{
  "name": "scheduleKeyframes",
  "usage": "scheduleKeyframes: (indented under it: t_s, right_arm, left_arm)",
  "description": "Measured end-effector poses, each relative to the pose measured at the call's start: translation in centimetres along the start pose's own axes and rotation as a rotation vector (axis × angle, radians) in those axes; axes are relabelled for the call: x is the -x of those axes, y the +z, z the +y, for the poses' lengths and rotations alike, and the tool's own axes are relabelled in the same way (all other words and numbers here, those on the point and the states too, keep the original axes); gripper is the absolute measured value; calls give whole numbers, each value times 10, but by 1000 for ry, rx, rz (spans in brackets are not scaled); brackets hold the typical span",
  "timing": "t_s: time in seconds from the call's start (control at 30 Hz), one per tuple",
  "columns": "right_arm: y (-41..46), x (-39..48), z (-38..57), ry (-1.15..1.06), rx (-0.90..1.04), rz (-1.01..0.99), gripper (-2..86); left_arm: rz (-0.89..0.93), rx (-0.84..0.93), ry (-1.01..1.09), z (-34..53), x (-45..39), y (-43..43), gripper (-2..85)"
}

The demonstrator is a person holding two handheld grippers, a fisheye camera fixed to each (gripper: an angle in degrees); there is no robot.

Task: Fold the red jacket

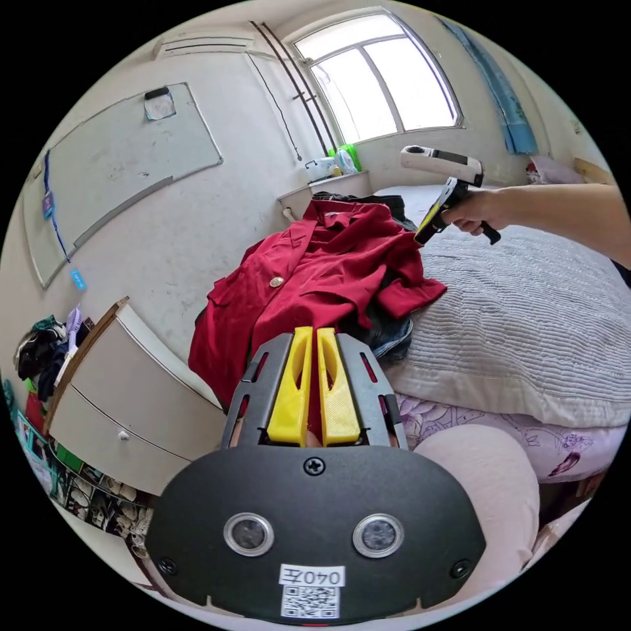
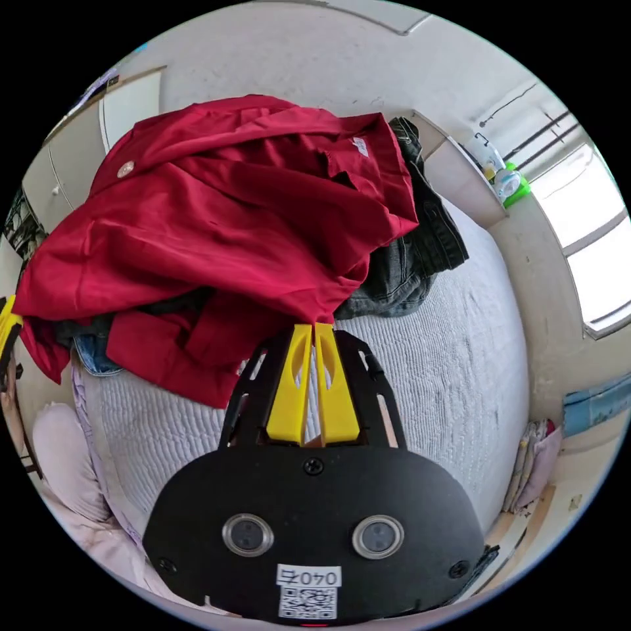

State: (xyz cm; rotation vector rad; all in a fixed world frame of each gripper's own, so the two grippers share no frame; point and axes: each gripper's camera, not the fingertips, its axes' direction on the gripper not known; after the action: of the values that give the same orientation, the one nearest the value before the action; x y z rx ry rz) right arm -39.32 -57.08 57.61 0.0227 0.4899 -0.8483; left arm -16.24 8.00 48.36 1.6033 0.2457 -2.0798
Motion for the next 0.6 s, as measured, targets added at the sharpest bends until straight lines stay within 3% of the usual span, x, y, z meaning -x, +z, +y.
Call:
scheduleKeyframes:
  t_s: [0.23, 0.3, 0.6]
  right_arm:
    - [-46, -50, 3, 142, 71, 50, -10]
    - [-57, -61, 17, 156, 92, 70, -10]
    - [-108, -114, 190, 417, 283, 122, -10]
  left_arm:
    - [286, -42, 19, -39, 10, -14, -8]
    - [444, -45, 71, -58, -1, -19, -8]
    - [916, -27, 427, -99, -129, -59, -8]
